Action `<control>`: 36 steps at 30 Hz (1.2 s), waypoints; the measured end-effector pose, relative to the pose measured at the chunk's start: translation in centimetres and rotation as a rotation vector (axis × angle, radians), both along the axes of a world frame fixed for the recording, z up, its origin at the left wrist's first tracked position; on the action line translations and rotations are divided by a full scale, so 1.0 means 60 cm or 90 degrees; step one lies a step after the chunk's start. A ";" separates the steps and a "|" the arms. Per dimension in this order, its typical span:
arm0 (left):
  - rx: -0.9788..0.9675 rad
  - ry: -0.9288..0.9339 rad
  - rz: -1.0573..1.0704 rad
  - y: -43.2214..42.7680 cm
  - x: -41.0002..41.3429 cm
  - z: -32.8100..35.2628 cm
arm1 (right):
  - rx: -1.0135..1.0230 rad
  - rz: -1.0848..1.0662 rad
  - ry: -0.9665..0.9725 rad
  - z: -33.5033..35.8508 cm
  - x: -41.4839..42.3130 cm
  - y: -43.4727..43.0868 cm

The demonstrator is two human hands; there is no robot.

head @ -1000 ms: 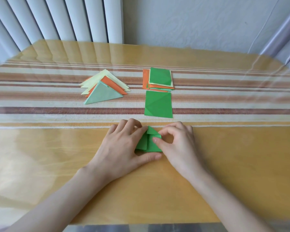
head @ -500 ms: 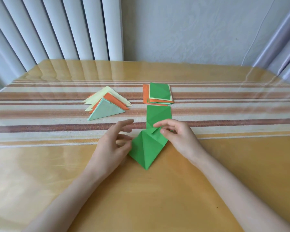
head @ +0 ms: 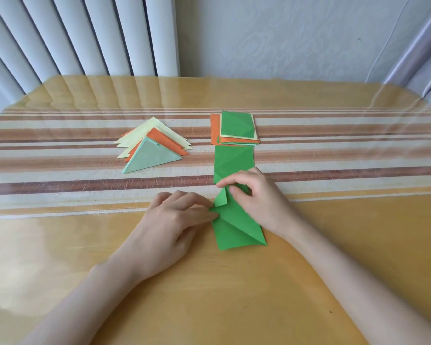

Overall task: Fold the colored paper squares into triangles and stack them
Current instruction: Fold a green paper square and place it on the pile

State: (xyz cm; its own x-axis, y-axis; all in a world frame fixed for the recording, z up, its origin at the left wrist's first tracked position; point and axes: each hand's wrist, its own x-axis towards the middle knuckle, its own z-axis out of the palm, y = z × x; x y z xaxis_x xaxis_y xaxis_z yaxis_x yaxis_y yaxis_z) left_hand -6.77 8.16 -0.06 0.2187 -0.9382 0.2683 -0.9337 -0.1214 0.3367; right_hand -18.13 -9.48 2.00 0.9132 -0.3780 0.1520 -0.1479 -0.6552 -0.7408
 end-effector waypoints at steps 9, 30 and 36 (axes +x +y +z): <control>0.019 -0.216 -0.018 0.010 -0.024 0.004 | -0.081 -0.036 0.042 -0.003 -0.005 0.007; 0.000 -0.032 -0.027 0.013 -0.011 0.004 | -0.385 0.046 -0.089 -0.041 -0.055 0.010; -0.003 -0.063 -0.014 0.011 -0.014 0.003 | -0.484 0.102 0.004 -0.040 -0.082 0.012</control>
